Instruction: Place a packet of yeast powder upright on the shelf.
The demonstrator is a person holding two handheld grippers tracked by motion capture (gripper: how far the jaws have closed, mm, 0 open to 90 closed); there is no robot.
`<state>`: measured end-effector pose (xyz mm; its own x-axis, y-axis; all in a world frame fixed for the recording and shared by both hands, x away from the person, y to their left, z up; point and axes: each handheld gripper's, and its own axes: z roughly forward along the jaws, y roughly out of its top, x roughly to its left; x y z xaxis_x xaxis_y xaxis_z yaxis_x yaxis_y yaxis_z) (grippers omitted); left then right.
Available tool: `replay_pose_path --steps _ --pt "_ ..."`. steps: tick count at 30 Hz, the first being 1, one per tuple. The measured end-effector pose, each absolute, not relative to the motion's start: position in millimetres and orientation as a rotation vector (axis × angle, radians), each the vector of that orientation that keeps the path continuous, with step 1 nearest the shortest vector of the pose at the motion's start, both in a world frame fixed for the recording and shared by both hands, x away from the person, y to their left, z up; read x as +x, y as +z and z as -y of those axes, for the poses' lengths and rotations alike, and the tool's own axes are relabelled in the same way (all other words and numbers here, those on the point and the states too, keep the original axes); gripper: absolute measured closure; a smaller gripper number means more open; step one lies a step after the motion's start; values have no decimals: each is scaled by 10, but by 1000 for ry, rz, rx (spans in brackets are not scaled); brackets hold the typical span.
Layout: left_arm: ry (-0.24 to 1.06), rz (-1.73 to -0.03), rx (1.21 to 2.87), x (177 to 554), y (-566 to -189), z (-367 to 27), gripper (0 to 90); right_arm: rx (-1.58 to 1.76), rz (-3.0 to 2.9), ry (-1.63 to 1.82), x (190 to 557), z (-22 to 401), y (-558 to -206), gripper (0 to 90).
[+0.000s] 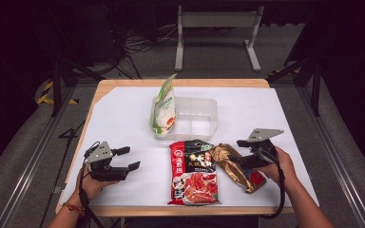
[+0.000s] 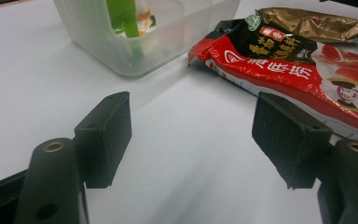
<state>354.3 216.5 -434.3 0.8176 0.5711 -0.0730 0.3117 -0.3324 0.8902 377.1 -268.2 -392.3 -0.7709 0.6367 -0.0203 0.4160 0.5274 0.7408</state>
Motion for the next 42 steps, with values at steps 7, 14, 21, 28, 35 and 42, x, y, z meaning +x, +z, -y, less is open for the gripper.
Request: replay_pose_path --steps 7,14,21,28,35,42 --pt "326 -630 1986 3538 -4375 -2110 281 899 -2552 1027 3985 2529 -3979 284" --pt "330 -631 1979 3536 -4380 -2124 280 975 -2624 969 4202 2460 -4134 248" --pt "310 -630 1985 3551 -4397 -2111 281 1032 -2692 962 4313 2449 -4213 236" --pt "314 -643 1982 3566 -4417 -2113 280 1047 -2718 959 4342 2437 -4243 297" --pt "329 -660 1992 3575 -4450 -2100 241 1017 -2719 941 4312 2419 -4222 400" --pt "328 -660 1987 3577 -4451 -2108 239 967 -2674 993 4206 2473 -4071 640"
